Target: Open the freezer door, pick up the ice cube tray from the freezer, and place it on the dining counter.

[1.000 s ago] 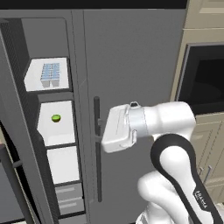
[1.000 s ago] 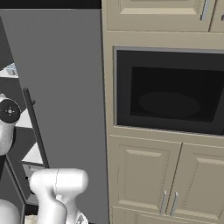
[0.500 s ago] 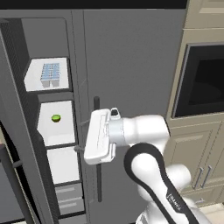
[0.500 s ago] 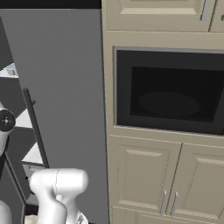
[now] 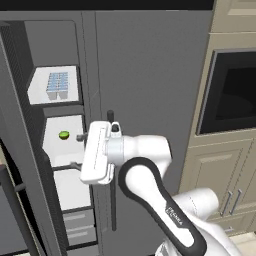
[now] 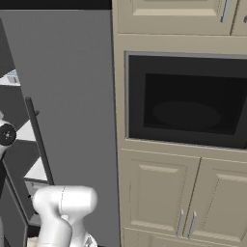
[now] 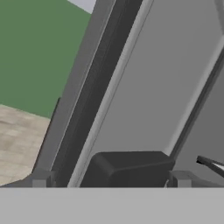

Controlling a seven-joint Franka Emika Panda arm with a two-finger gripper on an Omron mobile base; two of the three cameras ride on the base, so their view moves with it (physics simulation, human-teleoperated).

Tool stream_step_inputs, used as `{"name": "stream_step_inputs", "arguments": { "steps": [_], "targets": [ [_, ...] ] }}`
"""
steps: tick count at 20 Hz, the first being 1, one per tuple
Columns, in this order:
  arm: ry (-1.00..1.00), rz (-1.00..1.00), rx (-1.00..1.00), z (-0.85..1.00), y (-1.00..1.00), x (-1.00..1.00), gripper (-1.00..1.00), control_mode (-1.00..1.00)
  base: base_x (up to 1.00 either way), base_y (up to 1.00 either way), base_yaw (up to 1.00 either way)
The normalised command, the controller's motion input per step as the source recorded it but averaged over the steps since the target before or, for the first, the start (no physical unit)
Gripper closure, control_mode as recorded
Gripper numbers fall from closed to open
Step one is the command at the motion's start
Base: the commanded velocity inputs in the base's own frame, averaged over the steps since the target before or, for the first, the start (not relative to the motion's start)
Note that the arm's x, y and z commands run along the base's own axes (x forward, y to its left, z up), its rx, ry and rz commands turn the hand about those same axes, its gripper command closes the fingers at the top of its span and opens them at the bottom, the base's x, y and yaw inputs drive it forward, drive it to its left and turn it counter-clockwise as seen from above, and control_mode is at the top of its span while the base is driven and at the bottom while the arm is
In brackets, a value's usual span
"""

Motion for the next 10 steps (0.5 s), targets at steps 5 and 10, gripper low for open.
{"name": "stream_step_inputs", "arguments": {
  "steps": [5,10],
  "targets": [
    [0.0,0.0,0.0,-0.01,0.41,0.19,-1.0,-1.0,0.0,0.0,0.0],
    [0.0,0.0,0.0,-0.05,0.55,0.08,-1.0,-1.0,0.0,0.0,0.0]
  ]
}}
